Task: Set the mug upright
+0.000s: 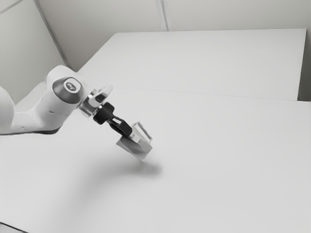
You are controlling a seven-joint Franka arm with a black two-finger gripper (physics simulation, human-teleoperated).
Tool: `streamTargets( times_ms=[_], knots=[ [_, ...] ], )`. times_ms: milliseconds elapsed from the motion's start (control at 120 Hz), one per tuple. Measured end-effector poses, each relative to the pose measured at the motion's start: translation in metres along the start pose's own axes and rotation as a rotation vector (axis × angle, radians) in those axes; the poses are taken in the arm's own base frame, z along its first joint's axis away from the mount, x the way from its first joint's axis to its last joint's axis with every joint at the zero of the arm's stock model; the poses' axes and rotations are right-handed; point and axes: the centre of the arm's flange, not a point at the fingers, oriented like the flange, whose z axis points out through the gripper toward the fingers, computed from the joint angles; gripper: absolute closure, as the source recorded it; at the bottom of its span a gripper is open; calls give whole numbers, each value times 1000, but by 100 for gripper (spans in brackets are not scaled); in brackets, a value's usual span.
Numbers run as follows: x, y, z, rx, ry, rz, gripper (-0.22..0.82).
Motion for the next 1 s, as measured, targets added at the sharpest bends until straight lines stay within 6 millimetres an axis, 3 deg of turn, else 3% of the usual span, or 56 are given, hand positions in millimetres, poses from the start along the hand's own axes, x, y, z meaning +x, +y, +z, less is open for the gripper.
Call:
streamTargets(
  times_ms=[208,417,533,650,1000],
  knots=[
    [24,18,-28,229,-196,50,78],
    [25,23,-28,447,-344,0,78],
    [24,26,-21,548,-379,-33,78],
    [14,19,-1,627,-383,-56,78],
    [-3,-2,26,756,-252,-114,78]
  ],
)
